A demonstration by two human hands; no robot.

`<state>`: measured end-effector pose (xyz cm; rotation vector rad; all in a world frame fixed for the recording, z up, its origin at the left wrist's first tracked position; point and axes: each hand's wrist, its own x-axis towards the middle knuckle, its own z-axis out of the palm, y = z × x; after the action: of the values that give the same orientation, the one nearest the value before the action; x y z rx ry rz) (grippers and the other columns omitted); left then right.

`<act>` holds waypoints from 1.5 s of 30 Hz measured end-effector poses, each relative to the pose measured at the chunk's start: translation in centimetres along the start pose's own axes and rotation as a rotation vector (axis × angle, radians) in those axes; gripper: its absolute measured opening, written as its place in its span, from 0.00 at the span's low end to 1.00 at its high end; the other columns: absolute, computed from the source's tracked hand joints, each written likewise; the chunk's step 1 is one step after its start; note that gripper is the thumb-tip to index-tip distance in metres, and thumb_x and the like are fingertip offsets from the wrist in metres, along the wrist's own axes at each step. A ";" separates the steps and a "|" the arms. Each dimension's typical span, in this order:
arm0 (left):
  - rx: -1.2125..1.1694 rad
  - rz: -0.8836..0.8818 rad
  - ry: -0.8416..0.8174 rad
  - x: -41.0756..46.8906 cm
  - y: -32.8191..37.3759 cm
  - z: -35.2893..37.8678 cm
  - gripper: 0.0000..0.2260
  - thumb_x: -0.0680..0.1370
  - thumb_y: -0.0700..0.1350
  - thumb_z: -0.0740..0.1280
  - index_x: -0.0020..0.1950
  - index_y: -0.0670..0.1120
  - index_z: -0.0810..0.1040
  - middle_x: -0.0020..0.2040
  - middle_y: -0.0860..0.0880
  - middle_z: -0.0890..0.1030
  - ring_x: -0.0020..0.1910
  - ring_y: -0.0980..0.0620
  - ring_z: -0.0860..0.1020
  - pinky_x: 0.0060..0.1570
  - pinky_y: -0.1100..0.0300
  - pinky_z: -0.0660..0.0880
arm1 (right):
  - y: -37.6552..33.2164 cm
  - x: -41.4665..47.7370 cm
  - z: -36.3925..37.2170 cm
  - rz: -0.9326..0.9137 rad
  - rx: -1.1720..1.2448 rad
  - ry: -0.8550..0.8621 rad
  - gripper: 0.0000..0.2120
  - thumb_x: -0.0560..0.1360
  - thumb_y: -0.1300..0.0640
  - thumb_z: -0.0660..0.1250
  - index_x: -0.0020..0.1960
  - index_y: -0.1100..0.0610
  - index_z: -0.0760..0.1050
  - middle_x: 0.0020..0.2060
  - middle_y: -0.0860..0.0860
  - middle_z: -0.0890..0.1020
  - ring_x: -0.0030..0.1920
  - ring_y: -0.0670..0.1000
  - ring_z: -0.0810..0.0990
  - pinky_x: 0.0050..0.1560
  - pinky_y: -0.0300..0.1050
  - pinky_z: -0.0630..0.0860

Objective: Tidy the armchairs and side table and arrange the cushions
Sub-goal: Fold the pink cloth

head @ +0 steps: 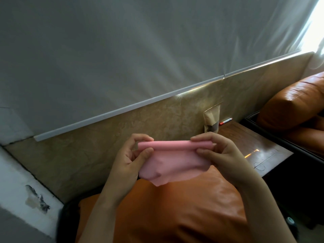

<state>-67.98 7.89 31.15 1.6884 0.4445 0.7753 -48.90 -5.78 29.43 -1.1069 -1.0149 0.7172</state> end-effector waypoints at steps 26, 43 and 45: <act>-0.096 -0.035 0.014 -1.4 1.2 0.1 0.11 0.73 0.43 0.67 0.54 0.52 0.79 0.43 0.47 0.83 0.39 0.50 0.82 0.32 0.61 0.78 | -0.8 -0.8 0.0 0.039 0.035 -0.005 0.15 0.64 0.54 0.76 0.50 0.49 0.82 0.37 0.55 0.83 0.38 0.51 0.82 0.38 0.42 0.79; -0.083 -0.021 -0.062 -1.6 1.7 -0.2 0.09 0.75 0.42 0.64 0.54 0.45 0.75 0.44 0.52 0.82 0.42 0.53 0.82 0.34 0.61 0.79 | -1.5 -1.1 1.1 -0.032 -0.025 0.032 0.10 0.70 0.62 0.68 0.46 0.49 0.82 0.39 0.49 0.83 0.39 0.46 0.80 0.37 0.37 0.76; -0.115 -0.030 -0.046 -1.6 1.7 -0.2 0.10 0.74 0.41 0.65 0.55 0.46 0.76 0.44 0.52 0.83 0.42 0.52 0.83 0.34 0.59 0.80 | -1.4 -1.0 1.2 -0.040 -0.025 0.046 0.10 0.70 0.62 0.68 0.46 0.48 0.82 0.38 0.49 0.83 0.37 0.46 0.80 0.35 0.37 0.76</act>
<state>-69.47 6.57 32.35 1.5863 0.3854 0.7253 -50.43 -6.68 30.62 -1.1169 -1.0062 0.6460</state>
